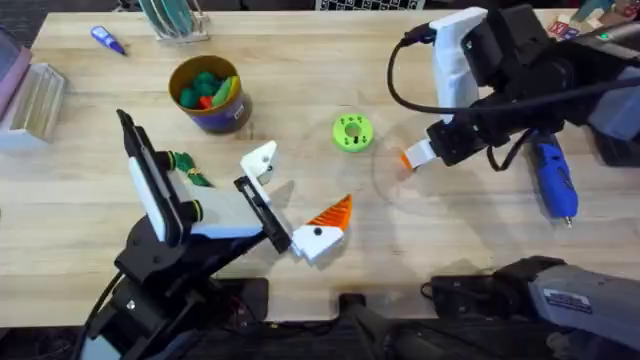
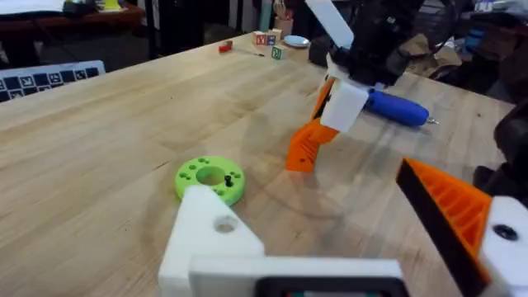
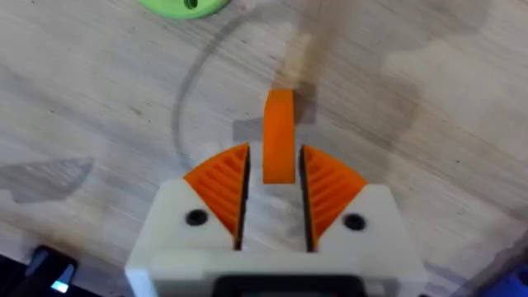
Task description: Pick up the gripper from the table and insert it into the empty holder that is missing its gripper. Then pick up a screw, insert it into the mounting hole, and use the screwdriver to tighten it. Finally, clean up the table by picking up the vegetable and placing it into the bucket.
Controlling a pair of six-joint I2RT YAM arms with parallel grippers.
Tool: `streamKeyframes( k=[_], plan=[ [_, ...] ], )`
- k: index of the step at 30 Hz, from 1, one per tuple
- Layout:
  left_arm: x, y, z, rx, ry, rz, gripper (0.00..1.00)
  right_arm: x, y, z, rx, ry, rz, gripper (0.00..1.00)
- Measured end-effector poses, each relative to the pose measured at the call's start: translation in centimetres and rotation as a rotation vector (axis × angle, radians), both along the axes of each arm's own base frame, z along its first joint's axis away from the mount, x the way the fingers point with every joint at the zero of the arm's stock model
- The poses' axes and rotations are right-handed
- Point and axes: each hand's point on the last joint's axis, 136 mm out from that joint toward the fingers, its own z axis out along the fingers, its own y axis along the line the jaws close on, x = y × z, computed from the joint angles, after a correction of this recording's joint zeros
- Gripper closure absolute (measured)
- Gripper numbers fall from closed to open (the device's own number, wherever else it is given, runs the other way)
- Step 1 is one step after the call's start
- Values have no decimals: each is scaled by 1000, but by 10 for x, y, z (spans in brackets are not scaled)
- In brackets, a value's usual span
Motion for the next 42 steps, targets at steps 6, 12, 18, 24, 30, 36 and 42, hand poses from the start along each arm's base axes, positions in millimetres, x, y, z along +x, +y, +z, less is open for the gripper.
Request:
streamKeyframes(
  k=[6, 12, 18, 24, 30, 36, 42],
  plan=[
    [0, 0, 0, 0, 0, 0, 15, 4, 1, 1, 5, -19, 3, 985],
    [0, 0, 0, 0, 0, 0, 15, -1, 0, 7, -2, 4, 3, 985],
    [0, 0, 0, 0, 0, 0, 15, 0, 0, 62, 34, -104, -5, 986],
    [0, 0, 0, 0, 0, 0, 15, -15, -5, 122, 122, -307, -63, 987],
    [0, 0, 0, 0, 0, 0, 15, -19, -11, 158, 249, -518, -162, 988],
    [0, 0, 0, 0, 0, 0, 15, 2, 14, 137, 548, -595, -301, 988],
    [0, 0, 0, 0, 0, 0, 14, 13, 53, 100, 897, -419, -411, 989]
  ],
)
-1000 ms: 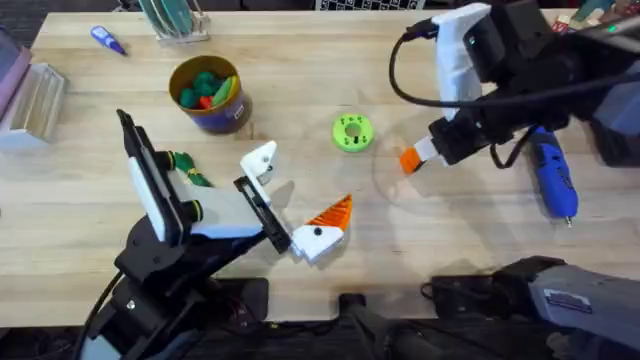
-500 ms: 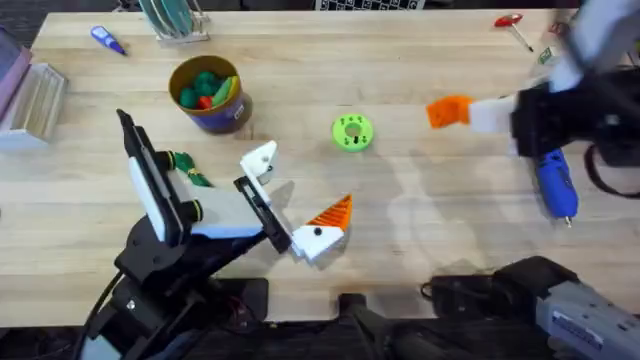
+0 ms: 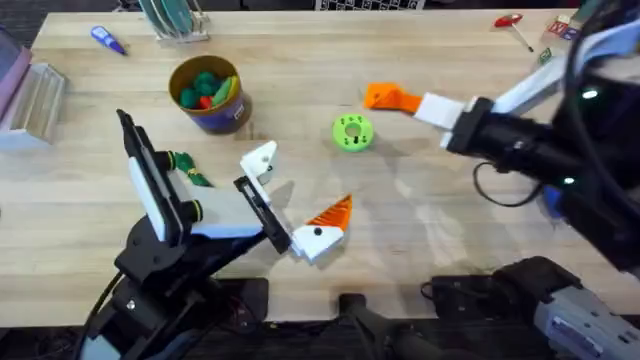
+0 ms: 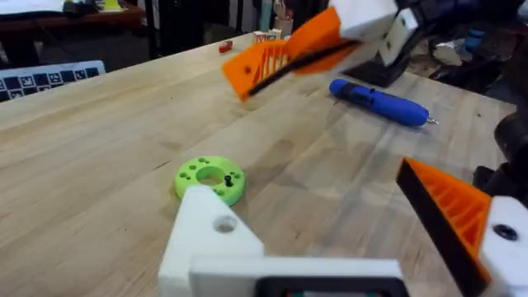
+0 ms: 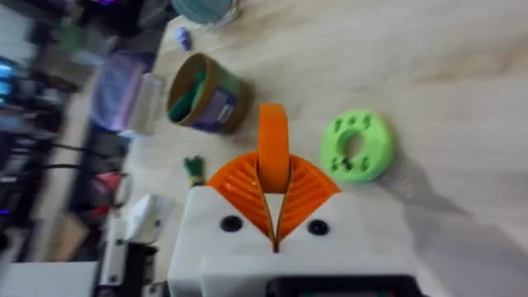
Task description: Pick up the gripper from the table and insert it into the empty holder that is missing its gripper. Then pick up a screw, insert it into the mounting hole, and use the screwdriver to tighten it. Finally, clean up the table by picking up the vegetable and placing it into the bucket.
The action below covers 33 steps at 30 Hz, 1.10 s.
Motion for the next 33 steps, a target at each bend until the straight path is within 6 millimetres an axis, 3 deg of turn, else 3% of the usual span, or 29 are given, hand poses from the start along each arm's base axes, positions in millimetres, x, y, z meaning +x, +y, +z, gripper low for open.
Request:
streamKeyframes(
  k=[5, 14, 26, 33],
  plan=[
    [0, 0, 0, 0, 0, 0, 14, -10, 29, -22, 169, 199, 123, 989],
    [0, 0, 0, -2, 3, 0, 15, -24, 68, -25, 369, 372, 398, 989],
    [0, 0, 0, -2, 3, 0, 15, -42, 84, -38, 497, 602, 574, 989],
    [0, 0, 0, -2, 3, 0, 15, -45, 95, -19, 514, 616, 654, 989]
  ],
)
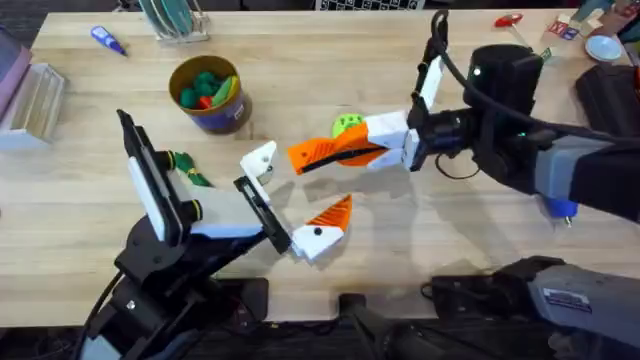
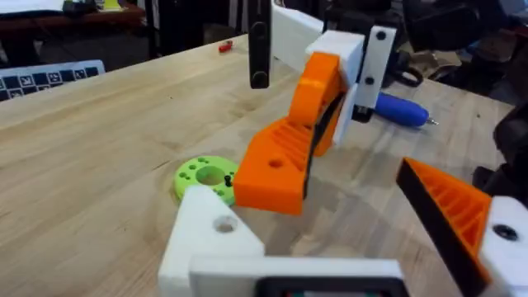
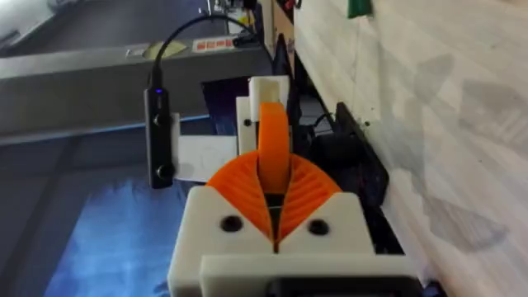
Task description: Pick up the gripper from the table and insert it into the empty holder that is missing its gripper. Then pick up a screw, insert it into the mounting hole, and use the screwdriver to tighten it. Finally, clean up the table by picking up the vegetable and placing it into the bucket.
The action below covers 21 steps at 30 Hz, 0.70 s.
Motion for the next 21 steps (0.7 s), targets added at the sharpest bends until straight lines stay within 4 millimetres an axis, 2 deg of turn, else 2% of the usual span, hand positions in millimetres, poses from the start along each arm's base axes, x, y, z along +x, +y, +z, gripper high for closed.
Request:
streamKeyframes(
  k=[10, 21],
  plan=[
    [0, 0, 0, 0, 0, 0, 15, -9, 8, 4, 8, 2, 47, 989],
    [0, 0, 0, 0, 0, 0, 14, -8, 14, -3, -12, 2, 41, 989]
  ],
)
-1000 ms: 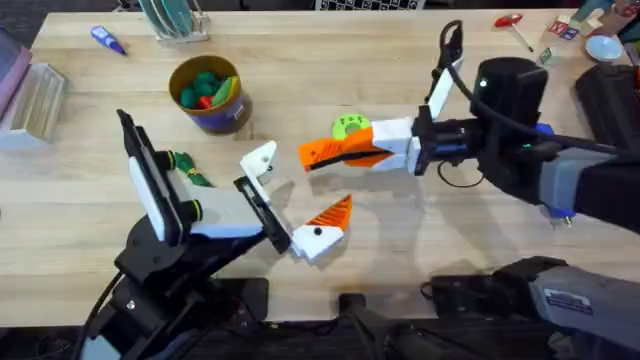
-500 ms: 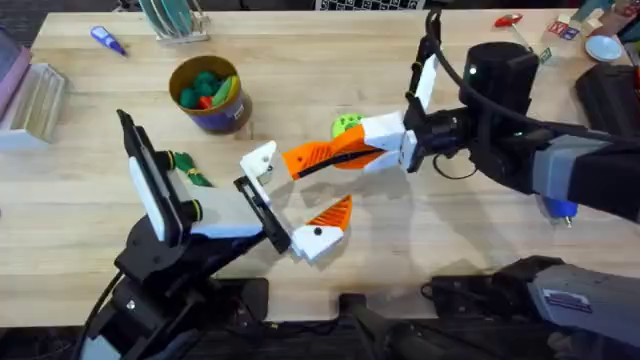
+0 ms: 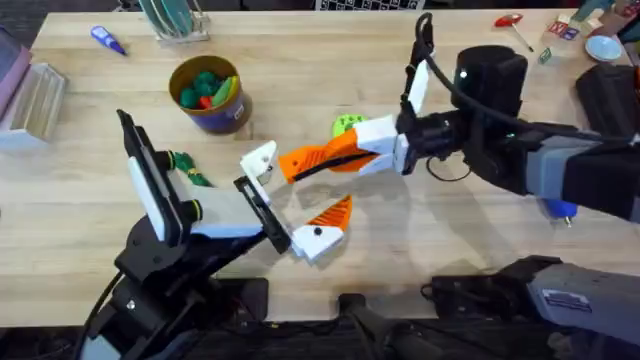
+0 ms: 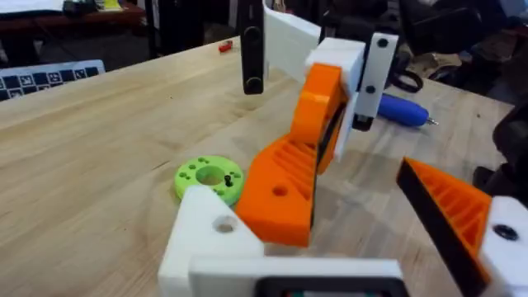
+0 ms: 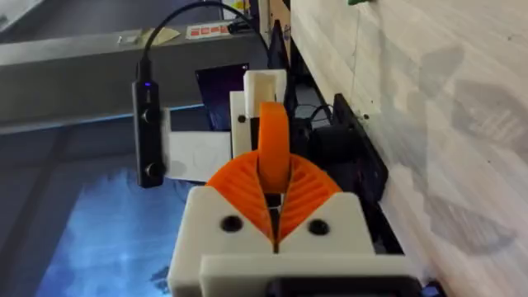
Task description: Pick up the gripper from the table and insert it into the empty holder that is missing its gripper. Then pick up a screw, insert it into the mounting hole, and use the screwdriver to tighten it. Finally, clean up the table by picking up the vegetable and placing it into the bucket.
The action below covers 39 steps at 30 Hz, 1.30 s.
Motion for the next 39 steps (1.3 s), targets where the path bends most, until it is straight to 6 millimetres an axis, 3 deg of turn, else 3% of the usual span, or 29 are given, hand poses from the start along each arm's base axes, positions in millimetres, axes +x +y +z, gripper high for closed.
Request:
streamKeyframes(
  k=[8, 18, 39],
  plan=[
    [0, 0, 0, 0, 0, 3, 15, -1, 8, 8, 19, -84, 19, 989],
    [1, 1, 0, -1, 3, 7, 15, 3, 10, 0, 3, -82, 9, 989],
    [9, 7, -1, -2, 9, 67, 15, 23, 46, -3, -5, -87, 79, 991]
  ],
)
